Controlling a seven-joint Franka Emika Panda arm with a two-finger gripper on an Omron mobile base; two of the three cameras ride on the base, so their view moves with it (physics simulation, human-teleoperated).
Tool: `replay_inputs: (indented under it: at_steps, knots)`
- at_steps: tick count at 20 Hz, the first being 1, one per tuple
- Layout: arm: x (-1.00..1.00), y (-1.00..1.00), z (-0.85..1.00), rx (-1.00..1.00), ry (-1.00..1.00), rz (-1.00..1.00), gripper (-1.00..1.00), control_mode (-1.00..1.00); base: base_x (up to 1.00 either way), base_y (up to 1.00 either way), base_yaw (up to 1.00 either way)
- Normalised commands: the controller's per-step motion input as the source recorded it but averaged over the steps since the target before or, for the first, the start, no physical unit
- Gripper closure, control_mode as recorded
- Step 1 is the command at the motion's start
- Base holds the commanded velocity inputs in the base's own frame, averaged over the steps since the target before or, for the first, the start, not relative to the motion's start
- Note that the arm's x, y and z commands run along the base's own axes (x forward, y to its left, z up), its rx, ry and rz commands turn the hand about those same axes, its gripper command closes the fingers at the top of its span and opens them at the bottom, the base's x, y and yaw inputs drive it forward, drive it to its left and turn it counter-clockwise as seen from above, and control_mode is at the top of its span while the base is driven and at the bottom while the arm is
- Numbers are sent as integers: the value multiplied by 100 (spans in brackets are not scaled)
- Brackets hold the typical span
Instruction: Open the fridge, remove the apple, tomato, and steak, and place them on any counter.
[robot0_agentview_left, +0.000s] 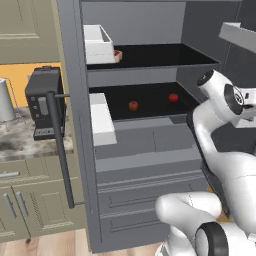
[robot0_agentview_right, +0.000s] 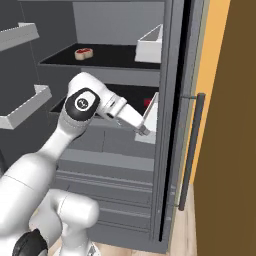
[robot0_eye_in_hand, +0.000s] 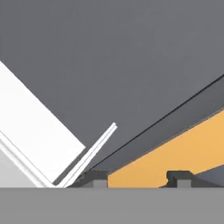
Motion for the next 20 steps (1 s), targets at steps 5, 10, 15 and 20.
replay_inputs:
  at_steps: [5, 10, 15, 20]
  knots:
    - [28, -97, -4, 0, -4, 0, -100, -100, 0, 0, 0]
    - [-63, -3, 45, 5, -13, 3, -100, -100, 0, 0, 0]
    - [-100, 38, 44, 2, -22, 27, -100, -100, 0, 0, 0]
    - [-29, 84, -6, 4, 4, 75, -100, -100, 0, 0, 0]
